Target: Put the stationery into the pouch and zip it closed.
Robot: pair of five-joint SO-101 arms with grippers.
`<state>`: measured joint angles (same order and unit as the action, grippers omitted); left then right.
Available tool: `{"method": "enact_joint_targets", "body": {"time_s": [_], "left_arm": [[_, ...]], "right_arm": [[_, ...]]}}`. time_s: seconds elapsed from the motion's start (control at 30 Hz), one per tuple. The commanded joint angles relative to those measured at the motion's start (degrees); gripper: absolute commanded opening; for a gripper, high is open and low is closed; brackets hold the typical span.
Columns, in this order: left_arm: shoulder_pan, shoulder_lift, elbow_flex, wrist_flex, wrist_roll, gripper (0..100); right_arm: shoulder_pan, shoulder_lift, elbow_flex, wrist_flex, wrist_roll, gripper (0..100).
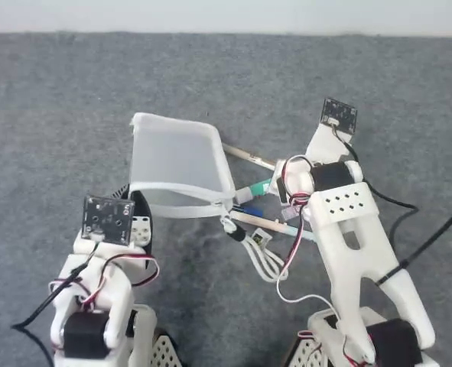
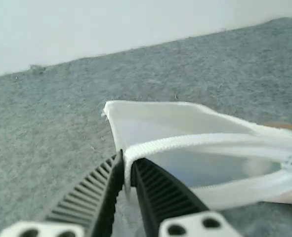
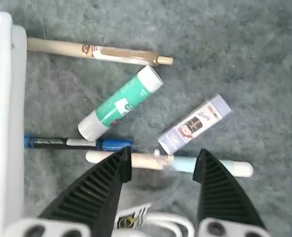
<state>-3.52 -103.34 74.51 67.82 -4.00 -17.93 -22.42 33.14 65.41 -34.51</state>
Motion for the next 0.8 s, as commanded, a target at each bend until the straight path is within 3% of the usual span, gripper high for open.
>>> {"method": "enact_joint_targets", "body": {"time_s": [0.0, 0.33, 0.77], "left_arm": [[-0.2, 3.2, -9.0, 0.8, -0.4, 1], [-0.2, 35.3, -36.7, 9.9, 0.5, 1], [-0.2, 50.3, -59.6, 24.3, 2.0, 1]], "right_arm": [[0.7, -0.6, 0.2, -3.6, -0.6, 19.8], [0.7, -0.5, 2.3, -5.5, -2.5, 19.8], [2.4, -0.5, 3.4, -6.0, -4.2, 19.8]]}}
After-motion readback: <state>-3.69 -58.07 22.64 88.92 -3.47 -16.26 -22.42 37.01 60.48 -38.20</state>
